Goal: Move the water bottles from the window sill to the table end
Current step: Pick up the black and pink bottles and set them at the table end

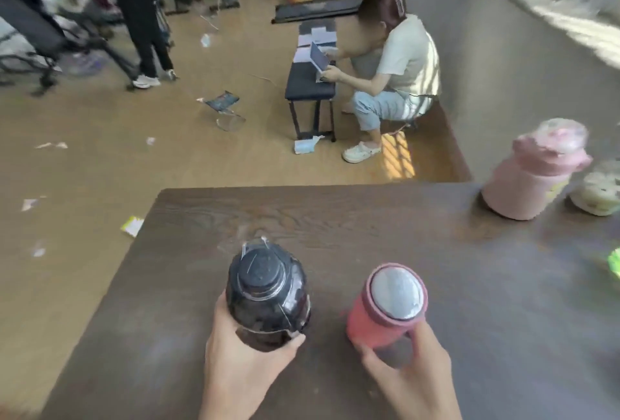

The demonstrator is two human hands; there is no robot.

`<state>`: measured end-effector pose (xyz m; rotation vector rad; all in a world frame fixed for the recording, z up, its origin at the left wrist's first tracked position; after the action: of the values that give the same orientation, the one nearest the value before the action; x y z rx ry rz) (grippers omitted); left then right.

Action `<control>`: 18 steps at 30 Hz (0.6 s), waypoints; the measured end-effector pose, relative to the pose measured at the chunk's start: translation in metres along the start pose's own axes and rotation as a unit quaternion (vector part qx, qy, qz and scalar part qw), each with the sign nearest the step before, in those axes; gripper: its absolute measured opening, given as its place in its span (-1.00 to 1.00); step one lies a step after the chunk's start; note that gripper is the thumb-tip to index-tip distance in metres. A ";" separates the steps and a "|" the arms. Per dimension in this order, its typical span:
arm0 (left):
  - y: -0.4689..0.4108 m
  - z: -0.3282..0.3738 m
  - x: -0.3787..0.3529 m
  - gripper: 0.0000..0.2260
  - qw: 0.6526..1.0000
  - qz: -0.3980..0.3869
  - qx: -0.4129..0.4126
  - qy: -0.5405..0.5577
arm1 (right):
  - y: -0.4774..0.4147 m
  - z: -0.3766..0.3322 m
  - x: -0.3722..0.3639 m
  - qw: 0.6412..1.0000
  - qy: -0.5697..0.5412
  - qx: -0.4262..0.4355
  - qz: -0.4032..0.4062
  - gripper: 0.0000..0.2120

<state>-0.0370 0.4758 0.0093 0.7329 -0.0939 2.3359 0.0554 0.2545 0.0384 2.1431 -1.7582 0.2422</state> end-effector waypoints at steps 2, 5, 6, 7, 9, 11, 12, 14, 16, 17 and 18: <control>-0.051 -0.018 0.037 0.13 1.000 0.021 0.005 0.018 | -0.023 -0.011 -0.047 0.995 0.065 0.063 -0.049 -0.48; -0.119 -0.030 0.084 0.07 0.998 0.063 0.000 0.024 | -0.063 -0.043 -0.123 0.990 0.054 0.104 -0.079 -0.51; -0.139 -0.030 0.095 0.06 0.997 0.075 -0.004 0.026 | -0.077 -0.050 -0.145 0.987 0.058 0.125 -0.079 -0.52; -0.159 -0.031 0.104 0.06 0.996 0.087 -0.004 0.023 | -0.092 -0.062 -0.165 0.986 0.063 0.132 -0.083 -0.52; -0.198 -0.035 0.116 0.04 0.994 0.102 -0.001 0.026 | -0.118 -0.078 -0.200 0.983 0.062 0.148 -0.087 -0.51; -0.232 -0.040 0.122 0.02 0.993 0.108 0.008 0.042 | -0.138 -0.091 -0.227 0.981 0.058 0.164 -0.085 -0.52; -0.244 -0.041 0.123 0.01 0.993 0.111 0.014 0.047 | -0.146 -0.095 -0.235 0.981 0.055 0.168 -0.085 -0.53; -0.262 -0.041 0.122 0.00 0.992 0.112 0.021 0.053 | -0.159 -0.100 -0.251 0.980 0.061 0.170 -0.079 -0.55; -0.276 -0.042 0.119 -0.02 0.992 0.109 0.024 0.052 | -0.169 -0.100 -0.260 0.981 0.069 0.166 -0.073 -0.58; -0.281 -0.044 0.118 -0.03 0.993 0.107 0.026 0.051 | -0.172 -0.099 -0.263 0.981 0.074 0.161 -0.072 -0.59; -0.285 -0.046 0.116 -0.03 0.993 0.105 0.027 0.049 | -0.175 -0.097 -0.266 0.982 0.081 0.159 -0.068 -0.59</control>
<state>0.0489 0.7746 -0.0035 0.6603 -0.0675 2.5790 0.1783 0.5620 0.0058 2.3719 -1.5572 0.6814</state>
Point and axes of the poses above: each hand's wrist, its own y-axis away from the middle knuckle, its own x-axis out of the back of the hand, z = x × y, the point moved 3 cm from there along -y, towards the middle knuckle, and after that the axes turned 8 degrees about x, right-handed, at the moved point
